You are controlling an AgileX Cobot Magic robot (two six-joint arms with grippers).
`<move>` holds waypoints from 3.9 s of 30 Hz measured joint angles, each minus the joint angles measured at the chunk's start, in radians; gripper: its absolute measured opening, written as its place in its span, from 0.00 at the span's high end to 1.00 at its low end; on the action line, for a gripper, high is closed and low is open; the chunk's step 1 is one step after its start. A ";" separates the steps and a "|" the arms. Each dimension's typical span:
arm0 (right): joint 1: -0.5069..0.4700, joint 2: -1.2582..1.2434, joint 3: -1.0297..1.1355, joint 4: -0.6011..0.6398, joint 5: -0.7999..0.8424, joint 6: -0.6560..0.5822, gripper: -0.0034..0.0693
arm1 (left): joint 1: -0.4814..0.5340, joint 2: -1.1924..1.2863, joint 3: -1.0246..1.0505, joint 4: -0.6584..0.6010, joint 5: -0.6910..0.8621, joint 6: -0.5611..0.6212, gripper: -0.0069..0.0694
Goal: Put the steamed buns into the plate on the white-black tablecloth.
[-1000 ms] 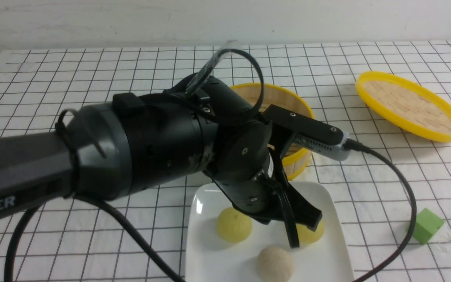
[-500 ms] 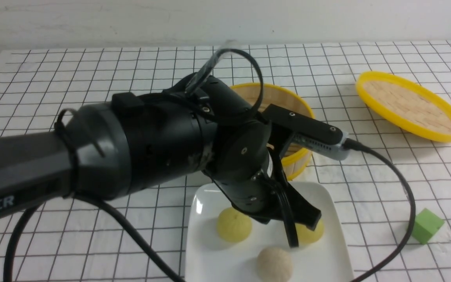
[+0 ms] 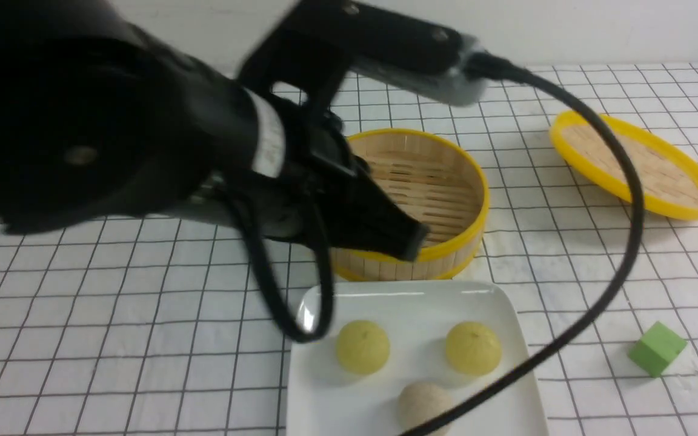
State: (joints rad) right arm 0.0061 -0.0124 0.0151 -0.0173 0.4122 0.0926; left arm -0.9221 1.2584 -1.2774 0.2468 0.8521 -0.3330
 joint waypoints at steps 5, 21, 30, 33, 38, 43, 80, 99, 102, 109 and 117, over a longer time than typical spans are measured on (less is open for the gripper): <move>-0.017 0.000 0.001 0.000 -0.002 0.000 0.93 | 0.000 -0.190 0.051 0.040 0.132 -0.008 0.89; -0.018 0.000 0.001 0.000 -0.004 0.000 0.90 | 0.000 -0.520 0.738 0.170 -0.714 -0.520 0.88; -0.018 0.000 0.001 0.000 -0.004 0.000 0.88 | 0.000 -0.515 0.778 0.222 -0.673 -0.549 0.87; -0.018 0.000 0.001 0.000 -0.004 0.000 0.88 | 0.000 -0.515 0.778 0.222 -0.651 -0.550 0.87; -0.018 0.000 0.001 0.000 -0.005 0.000 0.87 | 0.027 -0.533 0.780 0.178 -0.571 -0.442 0.86; -0.018 0.000 0.001 0.000 -0.005 0.000 0.86 | 0.229 -0.663 0.843 -0.029 -0.563 -0.140 0.86; -0.018 0.000 0.002 0.000 -0.005 -0.001 0.80 | 0.867 -1.269 1.302 -0.132 -0.479 0.111 0.81; -0.018 0.000 0.002 0.000 -0.005 -0.001 0.77 | 0.867 -1.269 1.302 0.026 -0.471 0.110 0.79; -0.018 0.000 0.002 0.000 -0.005 -0.001 0.77 | 0.867 -1.269 1.302 0.051 -0.469 0.110 0.79; -0.018 0.000 0.002 0.000 -0.005 -0.001 0.76 | 0.867 -1.269 1.303 0.120 -0.466 0.110 0.77; -0.018 0.000 0.002 0.000 -0.005 -0.001 0.74 | 0.867 -1.269 1.303 0.132 -0.466 0.110 0.77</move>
State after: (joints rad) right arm -0.0123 -0.0124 0.0169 -0.0173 0.4072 0.0918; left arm -0.0554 -0.0109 0.0257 0.3789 0.3856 -0.2228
